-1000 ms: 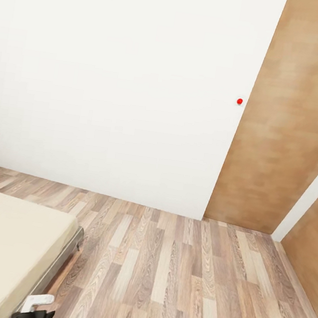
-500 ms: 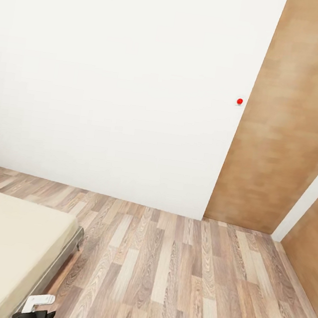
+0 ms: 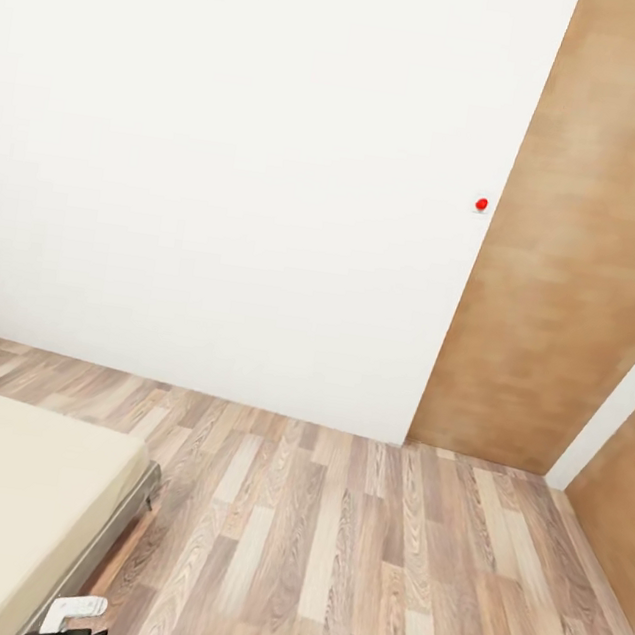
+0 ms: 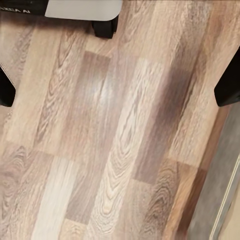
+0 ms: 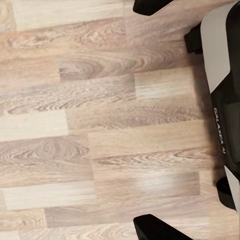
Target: Put all the toys in the child's room - the three board games (two on the bed and one on the table), the two jigsaw puzzles on the table, and the tennis ball on the table - inside the toy box on the table in the child's room.
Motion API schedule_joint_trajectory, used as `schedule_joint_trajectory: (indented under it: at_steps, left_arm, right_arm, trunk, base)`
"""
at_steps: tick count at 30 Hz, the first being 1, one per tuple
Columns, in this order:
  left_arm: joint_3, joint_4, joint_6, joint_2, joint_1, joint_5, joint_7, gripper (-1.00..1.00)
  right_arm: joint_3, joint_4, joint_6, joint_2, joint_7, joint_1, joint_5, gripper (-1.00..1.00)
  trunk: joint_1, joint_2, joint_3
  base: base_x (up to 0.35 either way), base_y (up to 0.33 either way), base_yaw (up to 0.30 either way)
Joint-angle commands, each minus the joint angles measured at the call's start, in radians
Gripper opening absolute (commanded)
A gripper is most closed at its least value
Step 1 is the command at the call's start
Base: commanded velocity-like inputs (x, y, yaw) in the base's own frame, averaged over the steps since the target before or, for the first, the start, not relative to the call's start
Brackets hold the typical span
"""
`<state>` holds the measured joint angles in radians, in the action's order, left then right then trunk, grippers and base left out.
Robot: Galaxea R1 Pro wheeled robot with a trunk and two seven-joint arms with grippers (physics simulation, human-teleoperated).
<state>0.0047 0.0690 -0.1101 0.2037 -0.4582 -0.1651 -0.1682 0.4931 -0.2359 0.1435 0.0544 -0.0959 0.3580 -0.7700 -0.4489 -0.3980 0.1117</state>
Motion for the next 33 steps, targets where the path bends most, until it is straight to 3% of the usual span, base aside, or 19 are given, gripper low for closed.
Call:
schedule_joint_trajectory:
  at_steps: [1,14,27,33]
  left_arm:
    - [0.0,-0.002,-0.002,0.0,-0.001,-0.008,-0.006,1.0]
    - [0.0,-0.001,-0.003,0.0,0.001,-0.008,-0.005,1.0]
    - [-0.001,-0.001,-0.003,0.0,0.001,-0.009,0.018,1.0]
    - [-0.001,-0.001,-0.003,0.0,0.001,-0.01,0.021,1.0]
  right_arm:
    - [0.009,0.0,0.007,0.0,-0.005,0.001,-0.008,1.0]
    - [0.009,0.0,0.022,0.001,-0.005,0.001,-0.007,1.0]
    - [0.01,0.0,0.022,0.001,-0.005,0.001,-0.006,1.0]
    - [0.009,0.0,0.022,0.0,-0.004,0.001,-0.007,1.0]
  trunk:
    - [-0.001,-0.002,0.002]
    - [-0.001,-0.002,0.002]
    - [-0.001,-0.002,0.002]
    - [-0.001,-0.002,0.002]
  base:
    - [0.305,-0.106,0.037]
    - [0.251,-0.195,0.218]
    - [0.033,-0.093,0.286]
    - [0.11,-0.017,0.121]
